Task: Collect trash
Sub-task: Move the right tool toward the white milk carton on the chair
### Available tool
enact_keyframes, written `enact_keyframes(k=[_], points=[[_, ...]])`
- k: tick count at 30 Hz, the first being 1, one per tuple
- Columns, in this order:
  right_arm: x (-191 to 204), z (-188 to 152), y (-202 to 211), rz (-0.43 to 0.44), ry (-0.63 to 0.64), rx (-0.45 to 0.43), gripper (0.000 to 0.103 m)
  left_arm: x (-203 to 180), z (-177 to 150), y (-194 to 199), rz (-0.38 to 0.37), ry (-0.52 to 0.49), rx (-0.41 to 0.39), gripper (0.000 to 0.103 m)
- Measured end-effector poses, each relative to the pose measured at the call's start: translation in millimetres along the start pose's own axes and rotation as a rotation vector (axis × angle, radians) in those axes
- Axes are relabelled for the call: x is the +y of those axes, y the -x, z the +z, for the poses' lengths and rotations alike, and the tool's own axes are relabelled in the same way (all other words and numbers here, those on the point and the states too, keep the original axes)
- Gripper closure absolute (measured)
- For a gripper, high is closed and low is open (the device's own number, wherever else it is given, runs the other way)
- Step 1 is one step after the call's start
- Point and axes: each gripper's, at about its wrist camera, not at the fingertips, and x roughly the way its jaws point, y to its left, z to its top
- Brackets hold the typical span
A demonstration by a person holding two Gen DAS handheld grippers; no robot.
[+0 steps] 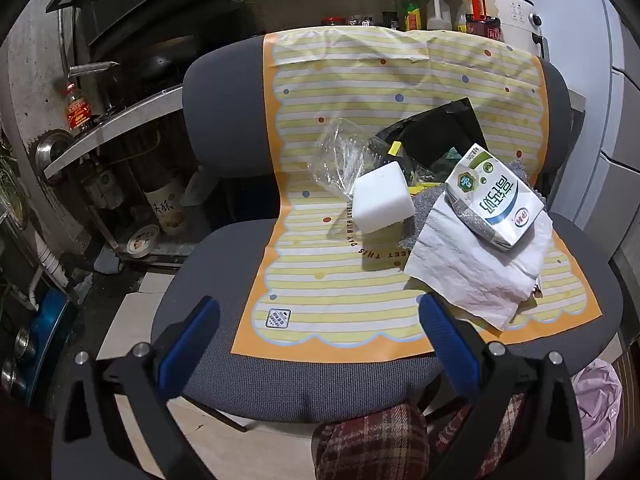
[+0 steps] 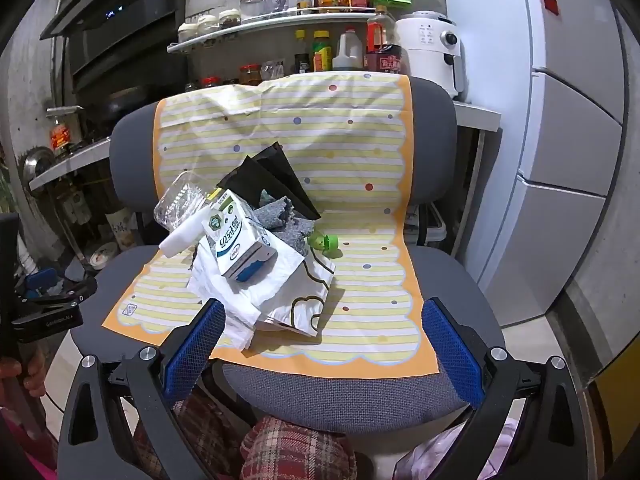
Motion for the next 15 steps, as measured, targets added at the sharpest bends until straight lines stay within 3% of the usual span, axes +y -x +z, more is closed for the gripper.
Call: enact_keyframes(k=[15], points=[[1.1, -0.7, 3.2, 0.0, 0.0, 0.001, 0.006, 2.0, -0.5, -0.4, 0.002, 0.004, 0.0, 0.006]])
